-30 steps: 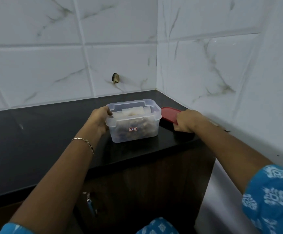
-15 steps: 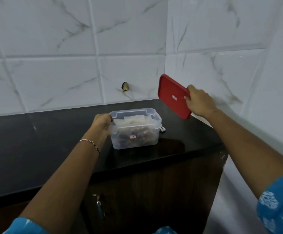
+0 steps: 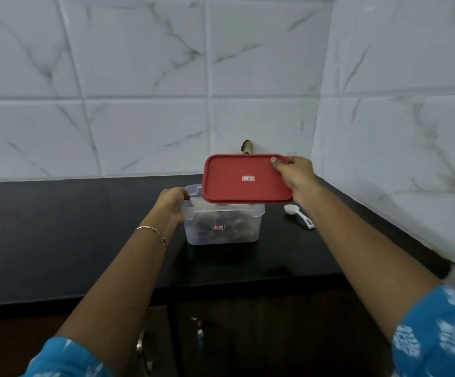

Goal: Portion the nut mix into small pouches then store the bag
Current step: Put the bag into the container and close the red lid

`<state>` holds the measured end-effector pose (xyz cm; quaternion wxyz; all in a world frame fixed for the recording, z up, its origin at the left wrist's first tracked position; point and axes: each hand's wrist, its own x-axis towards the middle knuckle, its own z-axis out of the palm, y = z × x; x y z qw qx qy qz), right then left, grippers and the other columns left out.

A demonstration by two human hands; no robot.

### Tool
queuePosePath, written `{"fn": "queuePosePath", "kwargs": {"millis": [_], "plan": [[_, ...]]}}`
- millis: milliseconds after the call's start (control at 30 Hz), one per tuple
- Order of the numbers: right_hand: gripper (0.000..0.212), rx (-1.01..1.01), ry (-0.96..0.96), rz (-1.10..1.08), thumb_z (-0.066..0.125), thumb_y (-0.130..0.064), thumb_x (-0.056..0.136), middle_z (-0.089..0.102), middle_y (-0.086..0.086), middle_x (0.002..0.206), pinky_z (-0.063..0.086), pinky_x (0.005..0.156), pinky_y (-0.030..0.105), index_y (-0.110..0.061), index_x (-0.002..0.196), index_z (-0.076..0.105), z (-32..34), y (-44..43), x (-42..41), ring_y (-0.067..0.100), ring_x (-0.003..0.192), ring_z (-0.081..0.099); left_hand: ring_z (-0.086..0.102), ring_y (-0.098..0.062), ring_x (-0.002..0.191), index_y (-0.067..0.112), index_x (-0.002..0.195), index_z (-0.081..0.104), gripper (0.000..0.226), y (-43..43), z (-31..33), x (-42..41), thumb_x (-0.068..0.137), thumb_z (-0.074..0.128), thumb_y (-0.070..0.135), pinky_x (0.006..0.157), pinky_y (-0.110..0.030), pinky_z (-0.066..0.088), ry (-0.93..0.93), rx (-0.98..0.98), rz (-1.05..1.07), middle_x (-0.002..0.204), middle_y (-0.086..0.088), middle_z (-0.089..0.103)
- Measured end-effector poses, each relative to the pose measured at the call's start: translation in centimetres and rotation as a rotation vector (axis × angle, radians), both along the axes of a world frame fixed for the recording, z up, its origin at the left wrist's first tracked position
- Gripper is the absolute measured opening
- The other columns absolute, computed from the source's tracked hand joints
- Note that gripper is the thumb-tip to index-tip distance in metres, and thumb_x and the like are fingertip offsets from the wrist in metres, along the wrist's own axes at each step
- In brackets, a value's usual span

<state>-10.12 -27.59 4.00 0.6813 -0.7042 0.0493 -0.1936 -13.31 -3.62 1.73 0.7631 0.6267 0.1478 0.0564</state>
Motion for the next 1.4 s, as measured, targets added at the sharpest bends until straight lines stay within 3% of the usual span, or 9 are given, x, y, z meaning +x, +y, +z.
{"fn": "queuePosePath", "kwargs": {"millis": [100,233,333,433,567,667,833,1033,1400], "plan": [[0.024,0.048,0.112,0.062,0.069,-0.021,0.089,0.067,0.009,0.099,0.051,0.062,0.028,-0.007,0.109,0.063,-1.2,3.3,1.2,0.019,0.079,0.064,0.064,-0.028,0.069,-0.007,0.1,0.061,0.035,1.9,-0.4,0.7,0.082,0.032,-0.012,0.089,-0.049,0.052,-0.005,-0.046,-0.016,0.078,-0.016,0.068],[0.022,-0.006,0.143,0.059,0.069,-0.02,0.088,0.069,0.008,0.101,0.05,0.06,0.026,-0.009,0.107,0.066,-2.2,6.0,2.6,0.019,0.08,0.065,0.058,-0.016,0.058,0.006,0.084,0.053,0.021,2.8,-0.2,0.8,0.098,0.037,0.007,0.058,-0.029,0.054,-0.03,-0.094,0.019,0.068,-0.006,0.059],[0.007,-0.097,0.172,0.018,0.071,-0.019,0.085,0.068,0.005,0.091,0.057,0.075,0.034,-0.017,0.083,0.065,-2.5,7.2,2.9,0.021,0.083,0.066,0.064,-0.019,0.073,0.011,0.093,0.056,0.03,2.9,-0.1,1.3,0.102,0.04,0.035,0.06,-0.032,0.053,-0.07,-0.107,-0.036,0.084,-0.007,0.066],[0.015,-0.187,0.191,0.027,0.066,-0.014,0.086,0.066,0.006,0.089,0.056,0.077,0.033,-0.018,0.074,0.06,-2.6,7.5,2.8,0.021,0.083,0.065,0.062,-0.02,0.066,0.01,0.087,0.063,0.018,3.0,-0.1,1.7,0.096,0.051,0.021,0.059,-0.028,0.051,-0.081,0.1,-0.113,0.08,-0.009,0.065],[0.017,-0.347,0.201,0.108,0.056,-0.008,0.093,0.064,0.003,0.091,0.047,0.066,0.025,-0.016,0.105,0.066,-2.6,7.0,2.6,0.015,0.078,0.059,0.05,-0.017,0.067,0.011,0.09,0.059,0.01,4.1,-0.3,2.4,0.094,0.05,0.013,0.062,-0.029,0.041,-0.048,0.409,-0.137,0.079,-0.006,0.055],[0.034,-0.524,0.165,0.12,0.049,-0.011,0.096,0.063,0.009,0.118,0.044,0.08,0.026,-0.007,0.128,0.061,-2.7,6.2,3.5,0.019,0.096,0.059,0.047,-0.016,0.065,0.011,0.093,0.053,0.011,4.8,-0.2,3.7,0.097,0.045,0.016,0.061,-0.029,0.04,-0.047,0.534,-0.199,0.077,-0.005,0.049],[0.036,-0.637,0.14,0.086,0.045,-0.013,0.097,0.062,0.01,0.128,0.047,0.094,0.033,-0.01,0.13,0.059,-3.1,6.5,6.0,0.025,0.112,0.059,0.045,-0.022,0.064,0.006,0.096,0.052,0.017,5.6,-0.8,7.2,0.098,0.037,0.014,0.062,-0.035,0.039,-0.082,0.747,-0.254,0.076,-0.011,0.045],[0.038,-0.765,0.121,0.085,0.042,-0.018,0.101,0.053,0.003,0.141,0.037,0.1,0.027,-0.015,0.137,0.054,-3.5,6.1,6.6,0.022,0.127,0.05,0.059,-0.025,0.095,0.012,0.125,0.052,0.034,6.3,-1.5,8.4,0.096,0.035,0.018,0.082,-0.041,0.052,-0.073,0.811,-0.261,0.112,-0.011,0.061],[0.035,-1.029,0.171,0.086,0.038,-0.023,0.1,0.066,0.002,0.117,0.041,0.078,0.03,-0.022,0.128,0.058,-2.3,6.9,5.2,0.024,0.104,0.061,0.053,-0.029,0.078,0.012,0.099,0.041,0.03,4.5,-0.5,8.8,0.103,0.029,0.039,0.066,-0.036,0.035,-0.067,1.303,-0.07,0.086,-0.009,0.053]]}}
